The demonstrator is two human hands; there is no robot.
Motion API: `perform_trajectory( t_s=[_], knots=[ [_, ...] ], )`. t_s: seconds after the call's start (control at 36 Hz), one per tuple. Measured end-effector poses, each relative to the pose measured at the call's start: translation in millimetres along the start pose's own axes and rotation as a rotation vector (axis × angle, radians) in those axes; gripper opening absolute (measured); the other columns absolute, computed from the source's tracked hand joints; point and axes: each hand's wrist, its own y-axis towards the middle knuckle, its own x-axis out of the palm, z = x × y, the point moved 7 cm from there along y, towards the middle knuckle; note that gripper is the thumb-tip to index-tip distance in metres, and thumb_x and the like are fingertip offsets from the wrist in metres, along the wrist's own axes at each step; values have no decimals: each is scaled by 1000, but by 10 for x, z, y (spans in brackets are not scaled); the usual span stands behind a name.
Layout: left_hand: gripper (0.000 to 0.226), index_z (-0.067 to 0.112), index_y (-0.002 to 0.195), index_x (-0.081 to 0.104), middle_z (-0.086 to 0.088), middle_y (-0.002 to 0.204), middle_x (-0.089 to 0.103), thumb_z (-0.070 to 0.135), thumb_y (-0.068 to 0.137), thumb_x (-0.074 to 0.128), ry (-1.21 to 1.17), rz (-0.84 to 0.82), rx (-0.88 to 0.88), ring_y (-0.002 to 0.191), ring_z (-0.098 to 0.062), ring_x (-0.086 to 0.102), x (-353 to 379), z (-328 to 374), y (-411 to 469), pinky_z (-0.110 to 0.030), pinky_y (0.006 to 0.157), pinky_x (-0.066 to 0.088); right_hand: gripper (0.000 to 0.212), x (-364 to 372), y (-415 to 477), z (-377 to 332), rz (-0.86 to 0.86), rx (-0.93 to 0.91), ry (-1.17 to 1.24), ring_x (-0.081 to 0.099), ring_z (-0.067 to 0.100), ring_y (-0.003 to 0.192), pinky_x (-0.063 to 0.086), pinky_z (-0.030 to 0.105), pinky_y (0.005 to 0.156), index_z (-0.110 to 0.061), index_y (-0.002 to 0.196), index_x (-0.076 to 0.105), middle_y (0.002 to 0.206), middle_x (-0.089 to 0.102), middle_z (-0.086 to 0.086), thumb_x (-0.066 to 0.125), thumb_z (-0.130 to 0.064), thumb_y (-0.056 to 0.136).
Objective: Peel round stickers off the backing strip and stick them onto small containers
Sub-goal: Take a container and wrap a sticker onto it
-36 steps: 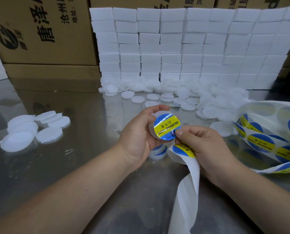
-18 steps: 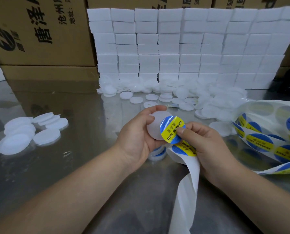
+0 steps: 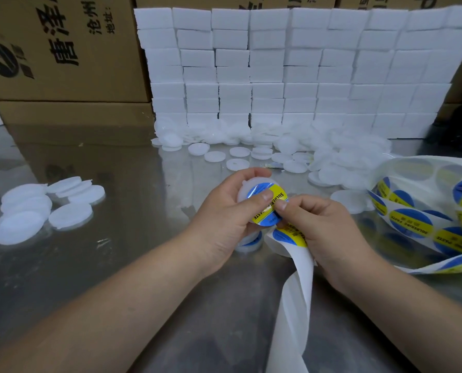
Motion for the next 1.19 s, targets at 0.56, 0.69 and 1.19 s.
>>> perform_trajectory(
  t_s=[0.56, 0.69, 1.19],
  knots=[
    [26, 31, 87, 63, -14, 107, 65, 9, 91, 51, 48, 2, 37, 90, -23, 63, 31, 32, -18, -41, 82, 54, 23, -14, 20, 28, -1, -13, -26, 53, 7, 45, 43, 14, 46, -14, 49, 65, 50, 60, 1, 65, -34, 61],
    [23, 29, 90, 62, -16, 108, 64, 8, 91, 50, 49, 3, 50, 90, -23, 63, 41, 40, -26, -38, 79, 56, 26, -25, 19, 22, 11, -21, 3, 53, 7, 43, 43, 13, 44, -12, 49, 62, 49, 59, 1, 65, -21, 73],
    [40, 43, 81, 66, -8, 104, 67, 8, 91, 51, 157, 57, 105, 98, -24, 64, 50, 69, -55, -43, 90, 52, 32, -61, 30, 20, 67, -46, -70, 50, 5, 42, 39, 12, 43, -17, 49, 66, 46, 58, -2, 64, -17, 80]
  ],
)
